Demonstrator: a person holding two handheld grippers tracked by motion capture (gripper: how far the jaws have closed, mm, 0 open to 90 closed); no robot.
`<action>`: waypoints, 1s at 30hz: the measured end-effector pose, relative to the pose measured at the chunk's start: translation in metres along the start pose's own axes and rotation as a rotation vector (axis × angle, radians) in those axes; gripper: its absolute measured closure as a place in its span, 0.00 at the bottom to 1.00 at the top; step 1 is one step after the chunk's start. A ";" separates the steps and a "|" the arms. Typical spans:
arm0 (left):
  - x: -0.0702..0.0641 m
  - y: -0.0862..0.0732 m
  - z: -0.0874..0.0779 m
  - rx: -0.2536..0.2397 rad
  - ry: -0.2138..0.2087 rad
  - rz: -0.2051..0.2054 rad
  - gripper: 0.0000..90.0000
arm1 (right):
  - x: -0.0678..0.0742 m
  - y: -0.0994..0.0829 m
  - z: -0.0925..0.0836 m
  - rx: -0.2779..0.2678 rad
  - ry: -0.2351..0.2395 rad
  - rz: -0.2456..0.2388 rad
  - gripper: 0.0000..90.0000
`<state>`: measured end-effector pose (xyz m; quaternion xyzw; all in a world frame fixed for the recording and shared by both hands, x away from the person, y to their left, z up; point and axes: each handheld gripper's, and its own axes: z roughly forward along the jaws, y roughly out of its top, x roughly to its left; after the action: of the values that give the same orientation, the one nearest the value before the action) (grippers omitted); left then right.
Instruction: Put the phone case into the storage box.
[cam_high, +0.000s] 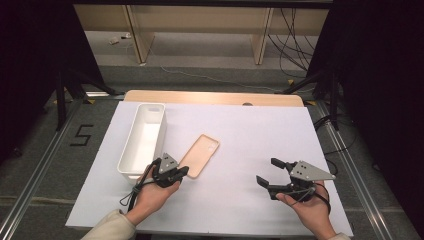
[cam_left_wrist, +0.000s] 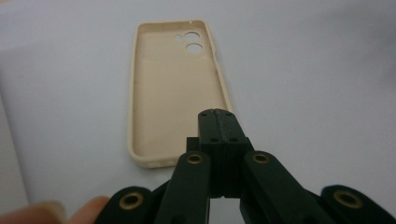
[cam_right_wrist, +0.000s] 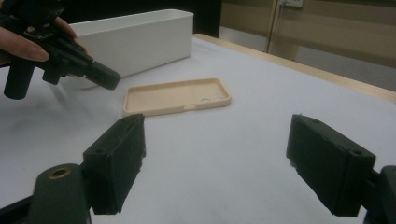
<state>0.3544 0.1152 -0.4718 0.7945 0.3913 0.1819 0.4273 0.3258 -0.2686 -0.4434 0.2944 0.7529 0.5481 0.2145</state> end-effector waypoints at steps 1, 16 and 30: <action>-0.001 0.001 0.002 -0.001 -0.003 -0.009 1.00 | 0.000 0.000 0.000 0.005 0.003 -0.002 0.23; -0.005 0.008 0.033 0.073 0.003 -0.032 1.00 | 0.000 0.000 0.000 0.028 0.014 -0.008 0.23; -0.001 0.009 0.039 0.162 -0.013 -0.024 1.00 | 0.000 0.000 0.000 0.030 0.012 -0.007 0.23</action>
<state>0.3823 0.0905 -0.4861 0.8228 0.4118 0.1394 0.3662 0.3255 -0.2684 -0.4437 0.2916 0.7633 0.5379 0.2073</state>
